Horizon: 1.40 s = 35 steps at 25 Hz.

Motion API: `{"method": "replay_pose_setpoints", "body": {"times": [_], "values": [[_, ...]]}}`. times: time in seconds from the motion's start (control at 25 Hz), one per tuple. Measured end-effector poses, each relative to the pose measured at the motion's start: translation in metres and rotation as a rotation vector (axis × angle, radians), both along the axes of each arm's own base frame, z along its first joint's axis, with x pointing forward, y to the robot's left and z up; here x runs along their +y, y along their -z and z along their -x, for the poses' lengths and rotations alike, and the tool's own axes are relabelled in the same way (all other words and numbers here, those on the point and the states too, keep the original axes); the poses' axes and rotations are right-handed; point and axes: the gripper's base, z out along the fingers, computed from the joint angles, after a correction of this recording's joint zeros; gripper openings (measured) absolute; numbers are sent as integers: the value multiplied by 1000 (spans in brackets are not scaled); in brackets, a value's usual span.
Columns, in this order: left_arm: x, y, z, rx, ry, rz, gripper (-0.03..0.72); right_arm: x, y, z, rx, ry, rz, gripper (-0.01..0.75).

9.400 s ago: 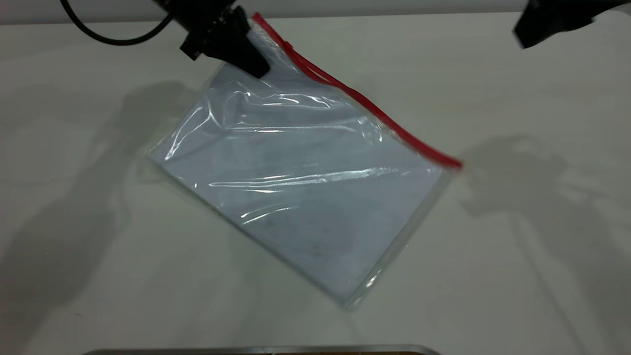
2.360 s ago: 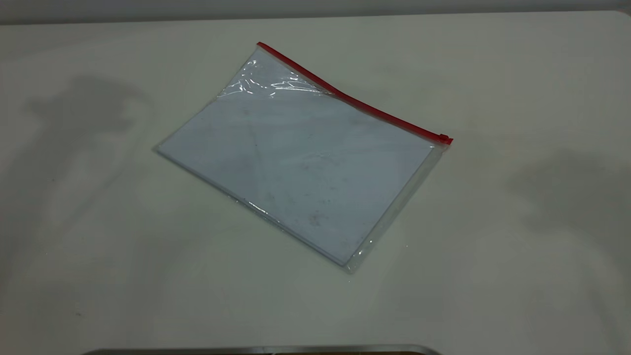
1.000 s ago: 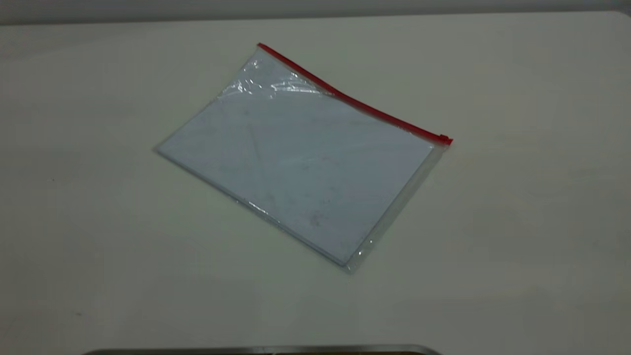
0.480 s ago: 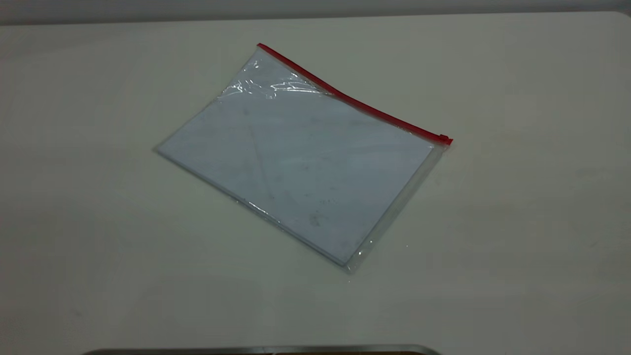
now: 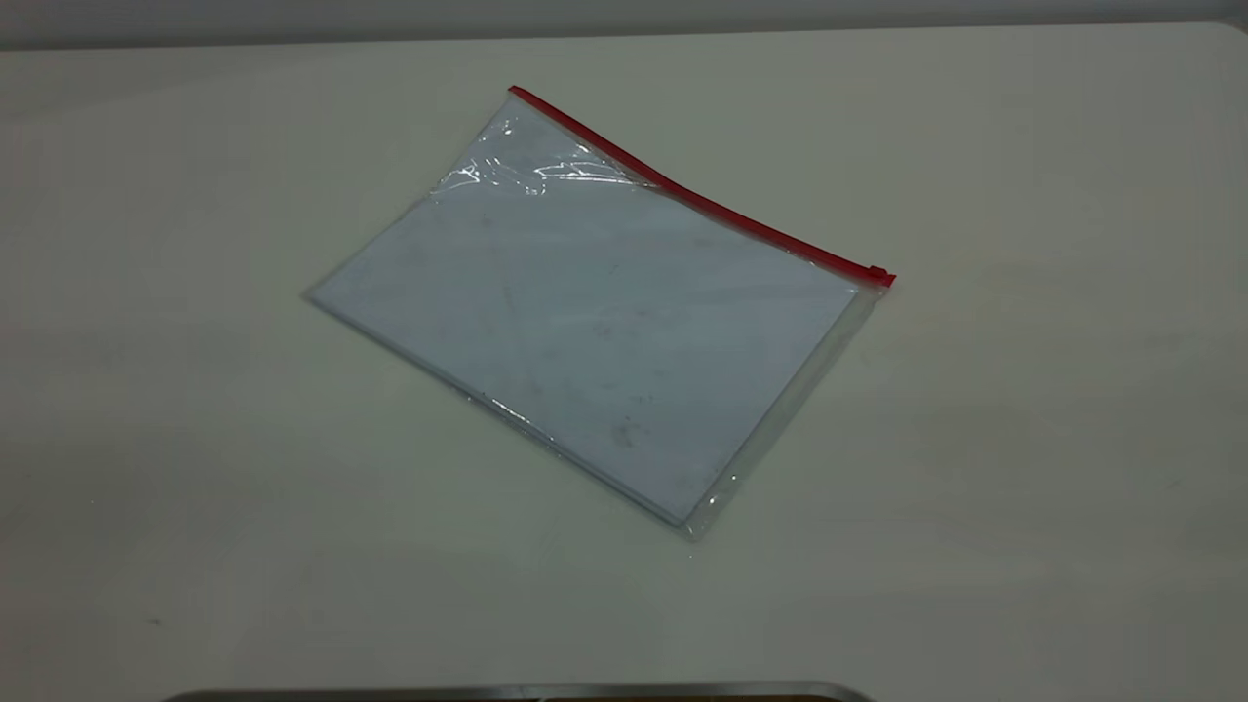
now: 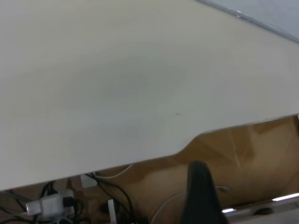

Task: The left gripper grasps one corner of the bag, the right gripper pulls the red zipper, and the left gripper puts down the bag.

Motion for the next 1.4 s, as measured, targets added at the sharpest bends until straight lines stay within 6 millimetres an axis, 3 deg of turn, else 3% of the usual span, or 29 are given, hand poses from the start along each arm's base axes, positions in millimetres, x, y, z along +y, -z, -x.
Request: {"method": "replay_pose_setpoints", "body": {"times": [0.56, 1.0, 1.4], "values": [[1, 0, 0, -9, -17, -5, 590, 0, 0, 0, 0, 0, 0, 585], [5, 0, 28, -221, -49, -8, 590, 0, 0, 0, 0, 0, 0, 585], [7, 1, 30, -224, -94, -4, 590, 0, 0, 0, 0, 0, 0, 585]]}}
